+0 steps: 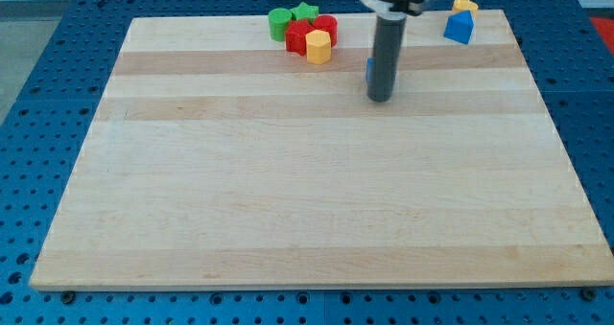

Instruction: Move blue cube towards top right

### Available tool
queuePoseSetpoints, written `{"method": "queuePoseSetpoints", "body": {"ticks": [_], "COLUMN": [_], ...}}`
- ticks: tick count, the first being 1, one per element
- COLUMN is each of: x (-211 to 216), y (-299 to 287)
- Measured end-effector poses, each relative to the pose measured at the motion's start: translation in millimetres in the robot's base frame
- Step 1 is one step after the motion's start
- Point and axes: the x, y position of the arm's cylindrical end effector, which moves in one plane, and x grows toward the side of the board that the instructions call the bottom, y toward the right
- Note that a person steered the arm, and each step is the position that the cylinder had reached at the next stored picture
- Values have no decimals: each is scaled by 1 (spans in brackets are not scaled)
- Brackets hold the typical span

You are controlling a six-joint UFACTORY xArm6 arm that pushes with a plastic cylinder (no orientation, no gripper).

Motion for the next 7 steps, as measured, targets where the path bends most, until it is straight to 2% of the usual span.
{"method": "queuePoseSetpoints", "body": {"ticks": [1,3,5,6,7], "x": [0,-26,-35,-33,-8], "y": [-30,-31,32,47,40]}}
